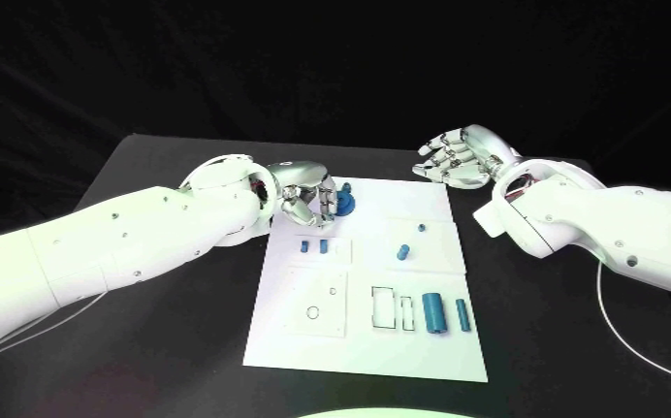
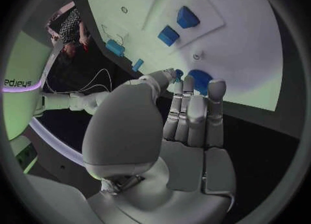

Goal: Assemble the parts on the task board

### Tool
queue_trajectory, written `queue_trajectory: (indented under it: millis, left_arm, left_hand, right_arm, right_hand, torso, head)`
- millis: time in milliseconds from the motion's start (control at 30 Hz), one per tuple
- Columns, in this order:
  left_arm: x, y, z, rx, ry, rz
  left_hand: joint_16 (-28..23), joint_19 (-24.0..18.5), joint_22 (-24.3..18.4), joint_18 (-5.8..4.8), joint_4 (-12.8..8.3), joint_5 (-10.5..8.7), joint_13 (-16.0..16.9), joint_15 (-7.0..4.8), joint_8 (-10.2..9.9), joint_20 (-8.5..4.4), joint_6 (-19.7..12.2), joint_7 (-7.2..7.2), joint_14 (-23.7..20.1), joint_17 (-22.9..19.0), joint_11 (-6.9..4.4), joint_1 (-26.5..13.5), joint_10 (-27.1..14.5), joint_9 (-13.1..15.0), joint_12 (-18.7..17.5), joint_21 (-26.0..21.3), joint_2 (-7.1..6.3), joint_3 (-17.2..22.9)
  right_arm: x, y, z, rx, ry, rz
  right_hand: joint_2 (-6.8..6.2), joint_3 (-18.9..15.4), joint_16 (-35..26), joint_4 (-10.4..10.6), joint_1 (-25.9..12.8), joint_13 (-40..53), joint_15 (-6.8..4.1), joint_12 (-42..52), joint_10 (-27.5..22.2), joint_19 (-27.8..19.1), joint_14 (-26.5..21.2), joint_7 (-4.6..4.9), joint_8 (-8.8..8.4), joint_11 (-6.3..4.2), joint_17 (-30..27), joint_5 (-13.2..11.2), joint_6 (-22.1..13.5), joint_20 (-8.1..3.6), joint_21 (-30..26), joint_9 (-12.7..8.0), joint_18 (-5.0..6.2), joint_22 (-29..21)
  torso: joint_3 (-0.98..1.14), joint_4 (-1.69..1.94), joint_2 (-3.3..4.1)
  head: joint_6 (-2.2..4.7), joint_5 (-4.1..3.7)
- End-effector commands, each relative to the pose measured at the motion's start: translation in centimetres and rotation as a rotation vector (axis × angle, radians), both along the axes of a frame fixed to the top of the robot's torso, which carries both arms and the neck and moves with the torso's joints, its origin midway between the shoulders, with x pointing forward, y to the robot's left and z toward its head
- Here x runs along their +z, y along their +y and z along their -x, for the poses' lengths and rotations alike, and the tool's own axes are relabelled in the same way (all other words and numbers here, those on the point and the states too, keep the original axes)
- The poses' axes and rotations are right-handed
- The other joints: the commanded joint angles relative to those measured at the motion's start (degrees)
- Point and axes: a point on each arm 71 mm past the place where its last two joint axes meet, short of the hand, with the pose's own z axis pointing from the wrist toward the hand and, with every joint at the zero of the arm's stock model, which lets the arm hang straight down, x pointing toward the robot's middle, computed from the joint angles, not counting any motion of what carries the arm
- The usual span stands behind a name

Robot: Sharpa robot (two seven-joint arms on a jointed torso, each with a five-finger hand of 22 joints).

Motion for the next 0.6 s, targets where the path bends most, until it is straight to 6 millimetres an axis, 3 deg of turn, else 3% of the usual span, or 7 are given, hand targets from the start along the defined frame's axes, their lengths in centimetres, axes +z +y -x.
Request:
queue_trajectory:
  millis: [33, 600]
  left_arm:
    - [-0.1, 0.2, 0.0, 0.015, 0.032, -0.005]
    - [-1.0, 1.7, -1.0, 0.06, 0.061, -0.043]
  left_hand:
    - [0.2, 0.43, 0.07, -0.95, -0.06, -0.04, -0.05, -0.05, -0.14, 0.15, 0.37, -0.05, 0.27, 0.05, 0.02, -0.4, 0.41, -0.06, -0.35, 0.21, 0.07, 0.19]
    - [0.19, 0.29, -0.09, -0.91, -0.13, -0.02, -0.16, -0.05, -0.33, 0.14, 0.32, -0.06, 0.25, -0.08, 0.02, -0.43, 0.47, -0.07, -0.7, 0.1, -0.06, 0.2]
  right_arm:
    - [0.0, 0.0, 0.0, 0.013, -0.006, 0.003]
    - [0.0, 0.0, 0.0, 0.012, -0.004, 0.004]
  right_hand:
    - [0.6, -0.25, -0.19, -0.03, -0.04, -0.05, 0.24, 0.21, 0.03, -0.14, 0.07, 2.8, 0.37, 0.2, -0.08, 0.13, -0.29, 0.24, -0.14, -0.05, 0.65, -0.05]
    - [0.6, -0.25, -0.19, -0.03, -0.04, -0.05, 0.24, 0.21, 0.03, -0.14, 0.07, 2.8, 0.37, 0.2, -0.08, 0.13, -0.29, 0.24, -0.14, -0.05, 0.65, -0.05]
  torso:
    - [-0.06, -0.07, 0.09]
    - [-0.02, -0.11, 0.12]
  head:
    - [0.09, 0.08]
    - [0.16, 0.39]
